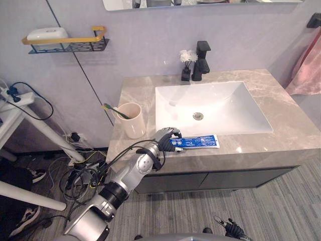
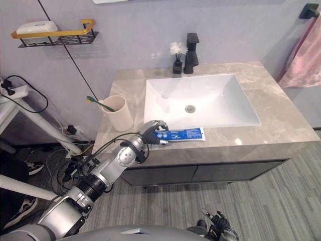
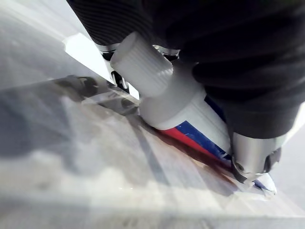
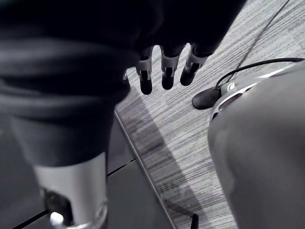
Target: Organize washtable
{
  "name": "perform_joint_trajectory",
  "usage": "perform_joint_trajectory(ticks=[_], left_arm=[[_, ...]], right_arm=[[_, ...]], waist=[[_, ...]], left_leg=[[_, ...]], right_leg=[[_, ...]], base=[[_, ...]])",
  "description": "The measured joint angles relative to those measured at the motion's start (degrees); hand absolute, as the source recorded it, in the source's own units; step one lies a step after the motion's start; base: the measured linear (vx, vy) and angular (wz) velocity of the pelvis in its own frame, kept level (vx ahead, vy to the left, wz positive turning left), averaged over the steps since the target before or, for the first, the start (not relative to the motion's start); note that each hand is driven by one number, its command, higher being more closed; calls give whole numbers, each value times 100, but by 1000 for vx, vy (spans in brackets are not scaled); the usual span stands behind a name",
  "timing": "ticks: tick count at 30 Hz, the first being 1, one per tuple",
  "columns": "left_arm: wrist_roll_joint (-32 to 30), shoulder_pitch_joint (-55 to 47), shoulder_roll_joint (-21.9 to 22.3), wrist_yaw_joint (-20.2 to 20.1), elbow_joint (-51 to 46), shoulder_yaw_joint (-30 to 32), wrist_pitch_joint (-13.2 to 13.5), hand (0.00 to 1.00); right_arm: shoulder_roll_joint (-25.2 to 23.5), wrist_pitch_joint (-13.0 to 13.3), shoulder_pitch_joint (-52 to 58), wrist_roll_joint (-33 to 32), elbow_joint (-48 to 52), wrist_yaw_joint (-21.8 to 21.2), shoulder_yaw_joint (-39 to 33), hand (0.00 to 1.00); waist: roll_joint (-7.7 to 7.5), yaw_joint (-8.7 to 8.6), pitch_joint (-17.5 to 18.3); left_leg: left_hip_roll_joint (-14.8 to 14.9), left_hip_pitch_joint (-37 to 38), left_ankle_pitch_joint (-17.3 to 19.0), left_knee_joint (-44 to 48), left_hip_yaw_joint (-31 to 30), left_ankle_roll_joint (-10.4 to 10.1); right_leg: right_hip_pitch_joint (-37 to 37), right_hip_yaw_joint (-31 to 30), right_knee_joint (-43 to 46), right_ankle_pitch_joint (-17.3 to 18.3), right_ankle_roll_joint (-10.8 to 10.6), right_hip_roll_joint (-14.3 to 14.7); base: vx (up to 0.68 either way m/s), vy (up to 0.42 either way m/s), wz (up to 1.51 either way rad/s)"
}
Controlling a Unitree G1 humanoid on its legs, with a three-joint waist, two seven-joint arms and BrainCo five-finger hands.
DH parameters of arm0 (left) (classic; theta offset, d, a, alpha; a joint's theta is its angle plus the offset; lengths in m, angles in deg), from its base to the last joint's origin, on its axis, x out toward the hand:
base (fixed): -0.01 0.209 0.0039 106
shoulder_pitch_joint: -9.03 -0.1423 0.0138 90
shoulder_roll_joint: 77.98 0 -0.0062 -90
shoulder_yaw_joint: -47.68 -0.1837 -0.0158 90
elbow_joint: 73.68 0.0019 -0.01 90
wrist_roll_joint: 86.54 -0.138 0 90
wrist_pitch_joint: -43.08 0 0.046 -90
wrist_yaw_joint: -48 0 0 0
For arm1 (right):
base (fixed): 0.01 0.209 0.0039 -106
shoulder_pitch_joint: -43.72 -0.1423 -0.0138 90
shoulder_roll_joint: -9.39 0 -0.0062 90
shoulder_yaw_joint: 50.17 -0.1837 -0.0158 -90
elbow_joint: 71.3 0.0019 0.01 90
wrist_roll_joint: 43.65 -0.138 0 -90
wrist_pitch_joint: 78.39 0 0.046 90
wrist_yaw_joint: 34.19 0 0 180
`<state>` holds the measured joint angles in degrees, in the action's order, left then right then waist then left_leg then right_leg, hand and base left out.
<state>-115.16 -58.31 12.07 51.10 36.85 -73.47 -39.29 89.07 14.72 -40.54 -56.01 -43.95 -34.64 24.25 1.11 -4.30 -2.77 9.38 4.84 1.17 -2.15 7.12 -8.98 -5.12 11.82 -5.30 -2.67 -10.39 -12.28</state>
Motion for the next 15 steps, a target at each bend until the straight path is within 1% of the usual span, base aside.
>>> perform_joint_trajectory(ticks=[15], left_arm=[[-6,0,18,4,-37,31,-11,100]], right_arm=[[-9,0,2,6,0,38,19,0]], waist=[[-42,-4,-27]], left_leg=[[0,5,1,2,4,2]], right_leg=[[-4,1,-2,-3,-4,-1]], base=[[0,0,0]])
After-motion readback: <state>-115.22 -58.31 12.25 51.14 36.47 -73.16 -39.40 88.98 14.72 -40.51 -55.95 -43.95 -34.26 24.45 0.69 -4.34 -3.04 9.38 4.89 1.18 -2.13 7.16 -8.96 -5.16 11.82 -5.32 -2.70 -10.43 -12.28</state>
